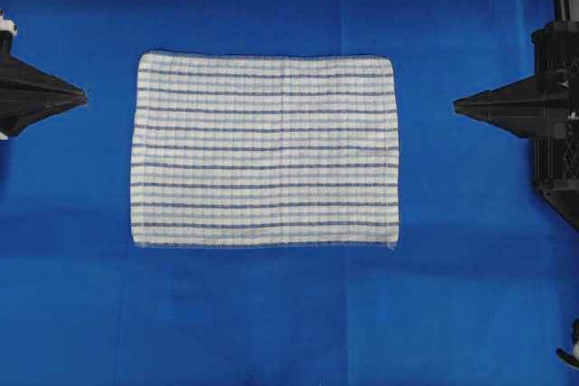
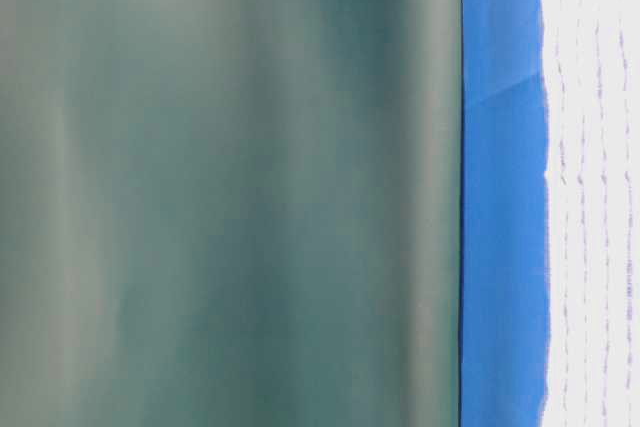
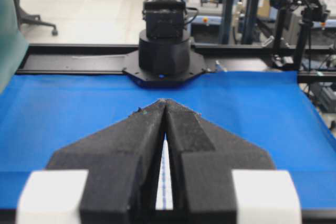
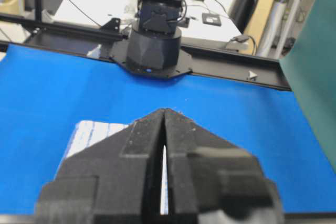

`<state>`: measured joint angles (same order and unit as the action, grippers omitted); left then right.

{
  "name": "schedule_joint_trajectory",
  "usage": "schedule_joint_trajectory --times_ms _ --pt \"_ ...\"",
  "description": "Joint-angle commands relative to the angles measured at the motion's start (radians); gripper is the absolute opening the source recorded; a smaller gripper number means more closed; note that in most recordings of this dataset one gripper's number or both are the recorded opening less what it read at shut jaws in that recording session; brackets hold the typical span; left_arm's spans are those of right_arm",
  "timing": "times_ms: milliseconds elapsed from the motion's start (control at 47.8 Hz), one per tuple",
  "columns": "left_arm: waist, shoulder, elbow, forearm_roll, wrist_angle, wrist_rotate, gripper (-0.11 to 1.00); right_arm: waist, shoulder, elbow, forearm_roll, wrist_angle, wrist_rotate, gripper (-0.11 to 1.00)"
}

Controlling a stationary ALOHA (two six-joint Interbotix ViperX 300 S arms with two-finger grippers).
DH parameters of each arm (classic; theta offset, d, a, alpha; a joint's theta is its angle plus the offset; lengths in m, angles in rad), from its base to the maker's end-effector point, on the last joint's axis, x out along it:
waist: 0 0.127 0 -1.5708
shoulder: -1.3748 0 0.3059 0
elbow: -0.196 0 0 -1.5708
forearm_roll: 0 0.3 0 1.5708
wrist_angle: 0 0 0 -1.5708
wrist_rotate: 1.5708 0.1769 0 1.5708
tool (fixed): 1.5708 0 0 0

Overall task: Fold the blue towel.
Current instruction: 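Move both grippers to the towel's top corners and pinch them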

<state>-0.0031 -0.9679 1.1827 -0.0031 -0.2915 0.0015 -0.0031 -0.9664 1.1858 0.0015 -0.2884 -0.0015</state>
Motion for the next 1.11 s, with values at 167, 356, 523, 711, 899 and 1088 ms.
schedule_joint_trajectory --times_ms 167,356,523,711,899,1088 --pt "0.078 0.075 -0.021 -0.034 -0.025 0.005 0.0 -0.133 0.058 -0.031 0.041 0.029 0.011 0.0" --pt "0.164 0.229 -0.034 -0.034 -0.026 0.003 0.0 -0.244 0.167 -0.021 0.058 0.041 0.014 0.0" --pt "0.242 0.362 -0.048 -0.037 -0.034 -0.005 0.01 -0.325 0.31 -0.023 0.101 0.038 0.014 0.02" --pt "0.334 0.512 -0.052 -0.04 -0.055 -0.012 0.23 -0.38 0.486 -0.035 0.12 0.023 0.014 0.32" --pt "0.382 0.655 -0.052 -0.04 -0.101 -0.012 0.77 -0.396 0.647 -0.044 0.167 -0.061 0.014 0.71" --pt "0.423 0.798 -0.046 -0.041 -0.189 -0.012 0.81 -0.399 0.781 -0.046 0.207 -0.167 0.012 0.68"
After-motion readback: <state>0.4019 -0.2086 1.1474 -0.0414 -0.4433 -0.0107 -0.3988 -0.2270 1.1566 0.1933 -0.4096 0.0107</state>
